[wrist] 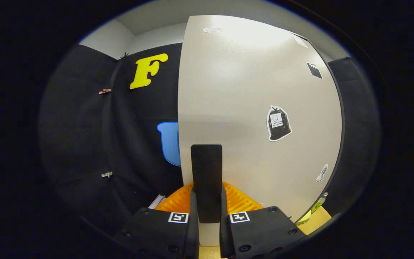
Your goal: Open the shoe cabinet door, grab the shoes and put them into the shoe cabinet, then close the shoe cabinet door.
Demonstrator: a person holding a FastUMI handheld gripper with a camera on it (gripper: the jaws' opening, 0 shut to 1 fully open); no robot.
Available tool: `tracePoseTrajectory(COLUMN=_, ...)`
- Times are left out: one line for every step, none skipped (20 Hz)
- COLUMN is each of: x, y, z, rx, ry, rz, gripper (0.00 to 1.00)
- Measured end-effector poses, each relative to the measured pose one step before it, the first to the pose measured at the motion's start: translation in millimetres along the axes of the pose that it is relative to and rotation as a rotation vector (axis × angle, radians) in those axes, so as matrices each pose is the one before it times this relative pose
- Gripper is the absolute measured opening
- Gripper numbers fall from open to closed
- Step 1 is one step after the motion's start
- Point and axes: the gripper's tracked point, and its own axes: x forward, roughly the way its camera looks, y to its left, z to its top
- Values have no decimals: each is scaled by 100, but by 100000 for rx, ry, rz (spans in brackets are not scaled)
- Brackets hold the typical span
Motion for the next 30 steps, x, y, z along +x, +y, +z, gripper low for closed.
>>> tracePoseTrajectory(x=-856, y=-141, z=28, rx=-196, ry=-235, rz=747, gripper=27)
tracePoseTrajectory(x=-928, y=-113, z=42, rx=-204, ry=-499, rz=794, gripper=27)
tracePoseTrajectory(x=-855, y=-231, z=77, rx=-262, ry=-178, rz=881, gripper=27)
tracePoseTrajectory(x=-1011, y=-243, z=54, rx=295, ry=-62, rz=849, gripper=26)
tracePoseTrajectory(x=-874, y=-309, z=-5, rx=10, ry=338, rz=923, gripper=27)
tracePoseTrajectory(x=-655, y=-404, z=108, rx=-6, ry=-76, rz=965, gripper=26)
tracePoseTrajectory(x=-696, y=-418, z=8, rx=48, ry=281, rz=862, gripper=26)
tracePoseTrajectory(x=-760, y=-353, z=89, rx=461, ry=-121, rz=832, gripper=27)
tracePoseTrajectory(x=-789, y=-401, z=42, rx=385, ry=183, rz=759, gripper=26)
tracePoseTrajectory(x=-745, y=-329, z=43, rx=251, ry=324, rz=828, gripper=27)
tracePoseTrajectory(x=-694, y=-390, z=68, rx=560, ry=61, rz=694, gripper=26)
tracePoseTrajectory(x=-862, y=-180, z=-134, rx=260, ry=325, rz=828, gripper=26)
tracePoseTrajectory(x=-891, y=-264, z=-60, rx=185, ry=-9, rz=601, gripper=26)
tracePoseTrajectory(x=-720, y=-232, z=-134, rx=-69, ry=-69, rz=564, gripper=26)
tracePoseTrajectory(x=-697, y=-421, z=33, rx=216, ry=-1, rz=272, gripper=26)
tracePoseTrajectory(x=-707, y=-544, z=88, rx=117, ry=-308, rz=335, gripper=26)
tracePoseTrajectory(x=-793, y=-501, z=10, rx=452, ry=190, rz=182, gripper=26)
tracePoseTrajectory(x=-758, y=-496, z=-25, rx=561, ry=-73, rz=187, gripper=26)
tracePoseTrajectory(x=-744, y=-580, z=-50, rx=465, ry=357, rz=130, gripper=26)
tracePoseTrajectory(x=-816, y=-605, z=57, rx=265, ry=130, rz=43, gripper=26)
tracePoseTrajectory(x=-806, y=-673, z=47, rx=-37, ry=254, rz=-129, gripper=26)
tracePoseTrajectory(x=-639, y=-749, z=-12, rx=133, ry=31, rz=-424, gripper=26)
tracePoseTrajectory(x=-725, y=-702, z=95, rx=-252, ry=-31, rz=-632, gripper=26)
tracePoseTrajectory(x=-650, y=-725, z=4, rx=-359, ry=-100, rz=-604, gripper=26)
tracePoseTrajectory(x=-611, y=-750, z=35, rx=-133, ry=-38, rz=-694, gripper=26)
tracePoseTrajectory(x=-614, y=-665, z=32, rx=-13, ry=-189, rz=-575, gripper=26)
tracePoseTrajectory(x=-521, y=-734, z=40, rx=410, ry=-29, rz=-664, gripper=26)
tracePoseTrajectory(x=-458, y=-833, z=101, rx=276, ry=-343, rz=-638, gripper=26)
tracePoseTrajectory(x=-329, y=-777, z=41, rx=277, ry=-19, rz=-485, gripper=26)
tracePoseTrajectory(x=-341, y=-698, z=8, rx=479, ry=69, rz=-480, gripper=25)
